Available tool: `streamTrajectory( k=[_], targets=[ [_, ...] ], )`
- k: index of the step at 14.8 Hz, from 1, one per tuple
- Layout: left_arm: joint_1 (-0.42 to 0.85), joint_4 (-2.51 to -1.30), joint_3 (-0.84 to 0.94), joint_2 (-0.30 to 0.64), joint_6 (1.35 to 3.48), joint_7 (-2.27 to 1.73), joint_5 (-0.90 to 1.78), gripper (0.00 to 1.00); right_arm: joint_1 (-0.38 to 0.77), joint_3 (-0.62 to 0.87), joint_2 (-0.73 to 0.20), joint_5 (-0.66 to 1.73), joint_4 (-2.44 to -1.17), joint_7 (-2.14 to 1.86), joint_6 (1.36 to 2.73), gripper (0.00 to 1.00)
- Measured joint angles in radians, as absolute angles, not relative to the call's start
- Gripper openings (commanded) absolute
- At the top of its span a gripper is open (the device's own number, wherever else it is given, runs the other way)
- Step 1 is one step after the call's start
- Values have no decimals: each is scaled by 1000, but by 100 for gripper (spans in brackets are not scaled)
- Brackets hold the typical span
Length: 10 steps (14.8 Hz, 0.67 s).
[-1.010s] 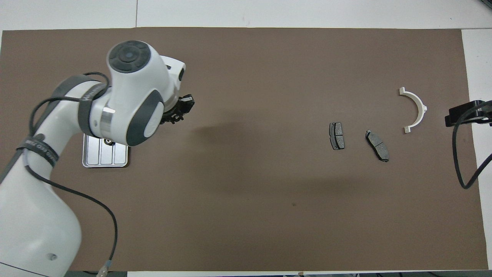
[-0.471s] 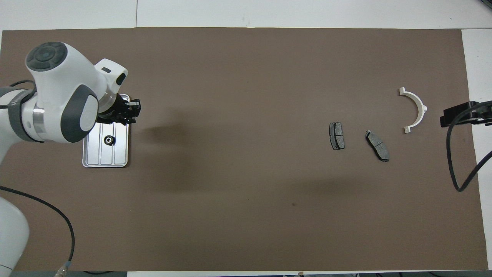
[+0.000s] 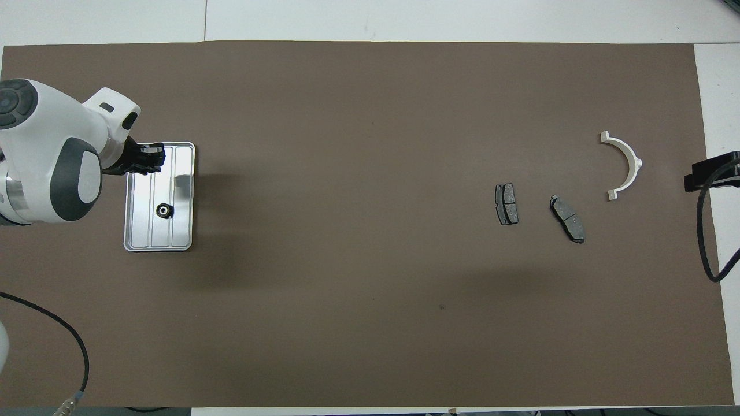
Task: Pick bearing gear from pile to tray
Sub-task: 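Lower the second bearing onto the tray and open the left gripper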
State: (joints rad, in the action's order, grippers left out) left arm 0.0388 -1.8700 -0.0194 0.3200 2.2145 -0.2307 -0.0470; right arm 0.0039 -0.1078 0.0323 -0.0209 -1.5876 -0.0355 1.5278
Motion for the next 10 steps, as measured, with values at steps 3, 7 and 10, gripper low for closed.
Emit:
streamTrajectory(
  k=[3,7,10],
  targets=[
    [35,-1904,-19,329,2269,-229,-47,0,2,-107,33,-21,-1592,-35,1533,94],
    [35,-1914,-19,347,2302,-229,-47,0,1,-100,34,-21,-1597,-35,1533,94],
    [35,-1918,-18,359,2314,-228,-47,0,-6,-100,36,-21,-1601,-35,1533,94]
  ],
)
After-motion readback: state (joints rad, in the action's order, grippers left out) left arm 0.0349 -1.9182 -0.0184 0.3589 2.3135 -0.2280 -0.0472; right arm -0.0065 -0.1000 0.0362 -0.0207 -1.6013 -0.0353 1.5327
